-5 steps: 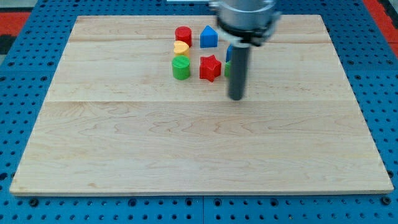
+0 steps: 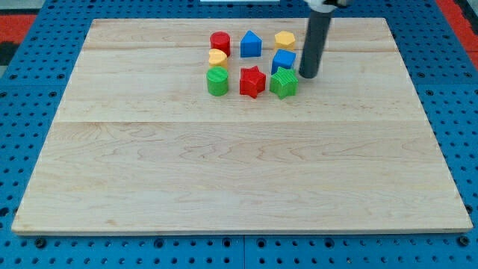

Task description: Slide the green star to the bottom center

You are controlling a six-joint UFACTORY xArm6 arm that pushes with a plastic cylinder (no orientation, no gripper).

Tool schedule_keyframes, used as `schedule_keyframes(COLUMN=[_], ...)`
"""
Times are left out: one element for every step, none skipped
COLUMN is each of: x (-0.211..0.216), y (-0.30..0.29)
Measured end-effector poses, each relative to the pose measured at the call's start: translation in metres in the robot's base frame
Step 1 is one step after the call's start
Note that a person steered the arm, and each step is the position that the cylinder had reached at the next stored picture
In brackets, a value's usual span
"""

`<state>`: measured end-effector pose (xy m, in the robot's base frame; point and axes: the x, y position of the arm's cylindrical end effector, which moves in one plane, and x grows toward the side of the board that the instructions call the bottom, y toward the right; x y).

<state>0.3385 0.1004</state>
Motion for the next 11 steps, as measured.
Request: schedule_keyframes(x=[0.000,0.001,0.013,0.040,0.074,0.102,0.128,0.141,0.165,0.189,0.206], y=[-0.030,-0.047,-0.050,-0.061,-0.065,-0.082,-0.100,-0.089,-0.087,-0.083,-0.075])
